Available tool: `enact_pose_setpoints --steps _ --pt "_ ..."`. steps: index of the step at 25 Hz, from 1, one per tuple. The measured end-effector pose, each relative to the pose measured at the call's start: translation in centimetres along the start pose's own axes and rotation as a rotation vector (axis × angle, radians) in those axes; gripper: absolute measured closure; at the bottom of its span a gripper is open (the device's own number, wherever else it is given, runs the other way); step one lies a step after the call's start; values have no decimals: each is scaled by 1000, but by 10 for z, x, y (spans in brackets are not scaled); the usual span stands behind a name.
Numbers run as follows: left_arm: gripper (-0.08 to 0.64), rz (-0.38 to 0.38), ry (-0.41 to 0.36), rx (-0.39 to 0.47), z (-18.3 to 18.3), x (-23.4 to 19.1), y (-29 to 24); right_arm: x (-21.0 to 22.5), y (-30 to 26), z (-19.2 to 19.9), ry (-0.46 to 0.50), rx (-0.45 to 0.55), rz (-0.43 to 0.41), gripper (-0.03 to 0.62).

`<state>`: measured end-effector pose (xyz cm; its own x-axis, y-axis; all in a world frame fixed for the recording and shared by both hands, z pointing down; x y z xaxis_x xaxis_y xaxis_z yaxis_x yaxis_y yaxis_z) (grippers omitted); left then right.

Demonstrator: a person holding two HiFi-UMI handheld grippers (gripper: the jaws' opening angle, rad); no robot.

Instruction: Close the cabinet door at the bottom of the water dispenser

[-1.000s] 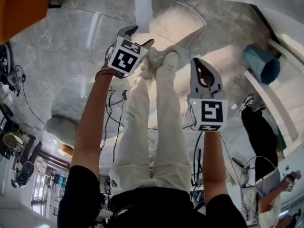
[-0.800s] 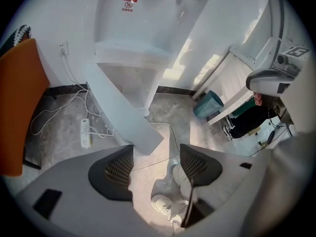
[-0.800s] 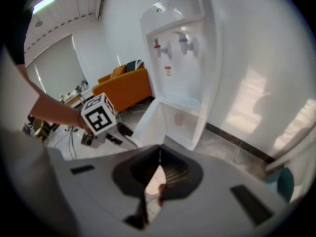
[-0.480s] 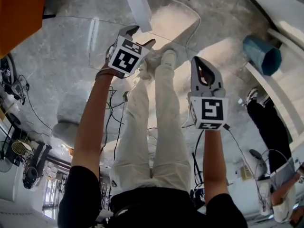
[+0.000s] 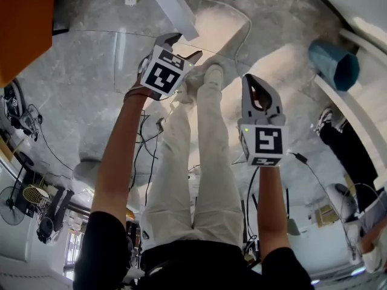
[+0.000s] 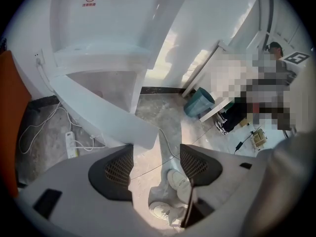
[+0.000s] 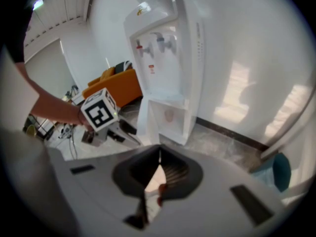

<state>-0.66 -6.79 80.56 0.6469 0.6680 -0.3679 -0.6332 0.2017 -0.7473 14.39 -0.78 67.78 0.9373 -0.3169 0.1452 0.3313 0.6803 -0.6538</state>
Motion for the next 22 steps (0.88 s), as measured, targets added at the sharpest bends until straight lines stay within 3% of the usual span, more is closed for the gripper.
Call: enact_pose_setpoints --steps 22 --pt "265 26 -20 30 -47 13 -46 40 7 9 -31 7 61 558"
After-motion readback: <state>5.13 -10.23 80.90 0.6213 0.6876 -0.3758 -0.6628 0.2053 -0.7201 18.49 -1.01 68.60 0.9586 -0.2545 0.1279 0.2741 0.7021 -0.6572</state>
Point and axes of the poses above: the fingertips, and each gripper's own axes: y backward along the fingers, x to its right, z out of its underside, the point moved 4 cm from there along y, backward along the fingers, and after that the axes turned 13 degrees about x, right-handed, at the moved point
